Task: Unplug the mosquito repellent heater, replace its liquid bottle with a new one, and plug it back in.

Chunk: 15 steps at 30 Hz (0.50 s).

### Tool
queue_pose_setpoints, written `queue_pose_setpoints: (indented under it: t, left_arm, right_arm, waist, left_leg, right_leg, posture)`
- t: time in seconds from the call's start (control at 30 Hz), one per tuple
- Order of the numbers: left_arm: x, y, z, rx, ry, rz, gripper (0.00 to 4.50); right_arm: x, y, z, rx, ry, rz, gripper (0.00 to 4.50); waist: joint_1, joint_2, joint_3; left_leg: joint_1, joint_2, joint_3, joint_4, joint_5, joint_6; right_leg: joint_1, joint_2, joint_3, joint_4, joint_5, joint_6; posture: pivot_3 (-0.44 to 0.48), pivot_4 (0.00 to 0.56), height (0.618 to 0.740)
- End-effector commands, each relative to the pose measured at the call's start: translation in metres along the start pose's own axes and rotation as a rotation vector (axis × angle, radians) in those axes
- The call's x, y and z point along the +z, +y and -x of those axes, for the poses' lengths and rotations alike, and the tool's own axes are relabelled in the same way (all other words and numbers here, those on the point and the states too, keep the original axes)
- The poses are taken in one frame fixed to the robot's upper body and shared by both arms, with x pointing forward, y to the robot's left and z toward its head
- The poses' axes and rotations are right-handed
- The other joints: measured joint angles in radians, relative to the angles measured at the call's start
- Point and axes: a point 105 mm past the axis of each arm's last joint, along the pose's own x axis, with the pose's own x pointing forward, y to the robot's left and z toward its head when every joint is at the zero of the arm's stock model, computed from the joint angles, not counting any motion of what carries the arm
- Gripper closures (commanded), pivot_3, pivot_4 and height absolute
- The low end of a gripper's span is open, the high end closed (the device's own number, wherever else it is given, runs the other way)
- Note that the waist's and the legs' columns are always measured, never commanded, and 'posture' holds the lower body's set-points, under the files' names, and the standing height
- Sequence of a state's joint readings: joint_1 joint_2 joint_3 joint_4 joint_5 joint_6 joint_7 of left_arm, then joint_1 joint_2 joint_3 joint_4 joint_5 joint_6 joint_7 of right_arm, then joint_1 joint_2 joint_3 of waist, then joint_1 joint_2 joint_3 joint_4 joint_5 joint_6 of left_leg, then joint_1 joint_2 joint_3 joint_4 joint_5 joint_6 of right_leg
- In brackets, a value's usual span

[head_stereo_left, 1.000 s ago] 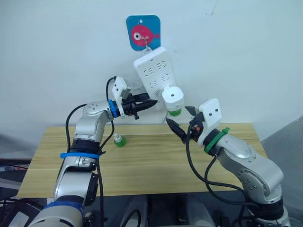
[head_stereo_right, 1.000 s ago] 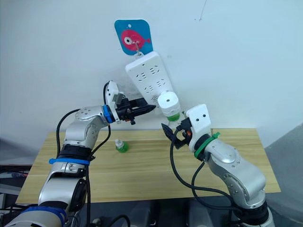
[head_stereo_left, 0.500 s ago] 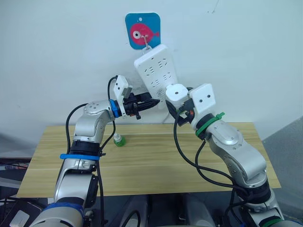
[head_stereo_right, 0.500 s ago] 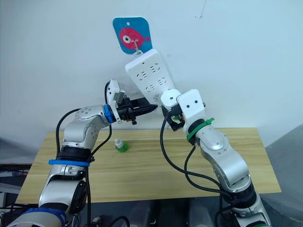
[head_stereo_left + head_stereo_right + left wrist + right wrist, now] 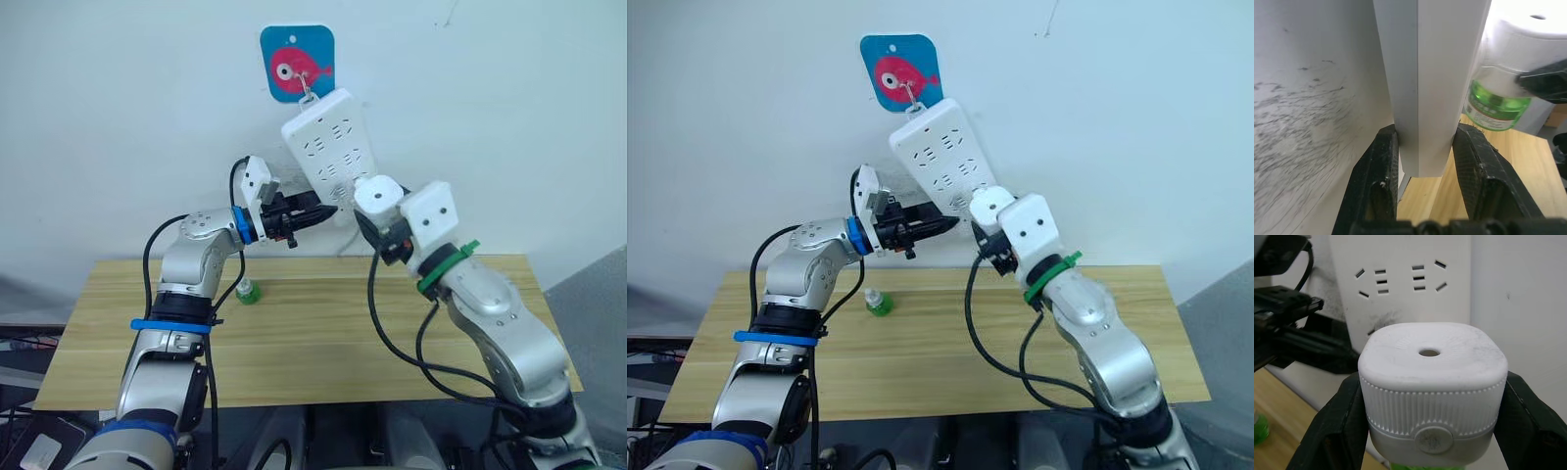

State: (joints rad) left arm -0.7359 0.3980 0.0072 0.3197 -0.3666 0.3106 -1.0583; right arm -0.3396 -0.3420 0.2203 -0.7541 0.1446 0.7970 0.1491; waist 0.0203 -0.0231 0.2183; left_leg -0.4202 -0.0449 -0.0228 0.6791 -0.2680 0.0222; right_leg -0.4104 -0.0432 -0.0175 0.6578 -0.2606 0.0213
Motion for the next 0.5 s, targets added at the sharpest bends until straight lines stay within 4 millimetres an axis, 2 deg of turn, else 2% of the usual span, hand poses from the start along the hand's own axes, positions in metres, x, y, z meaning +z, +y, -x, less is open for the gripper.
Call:
queue_pose_setpoints:
  t: [0.03,0.27,0.5]
  left_arm:
    - [0.013,0.01,0.006,0.073,-0.043,-0.05,3.15]
    - [0.01,0.012,0.011,0.097,-0.037,-0.052,3.15]
    - [-0.007,0.017,0.036,0.158,0.034,-0.05,3.15]
  right_arm:
    - [0.011,-0.005,0.008,-0.014,-0.04,-0.001,1.54]
    - [0.016,-0.012,0.015,-0.043,-0.065,-0.081,1.54]
    - [0.0,-0.031,0.022,-0.064,-0.027,-0.226,1.54]
  waist:
    - [-0.003,0.0,0.0]
    - [-0.011,0.0,0.0]
    - [-0.028,0.001,0.0]
  left_leg:
    - [0.0,0.0,0.0,0.0,0.0,0.0]
    - [0.003,0.002,0.0,0.0,0.001,0.001]
    - [0.004,0.002,0.0,0.0,0.001,0.0]
  right_leg:
    - [0.0,0.0,0.0,0.001,0.0,0.0]
    - [0.0,0.002,0.0,0.006,0.001,-0.002]
    - [0.0,0.002,0.0,0.006,0.003,-0.002]
  posture:
    - [-0.028,0.224,0.74]
    - [-0.028,0.211,0.74]
    - [-0.024,0.205,0.74]
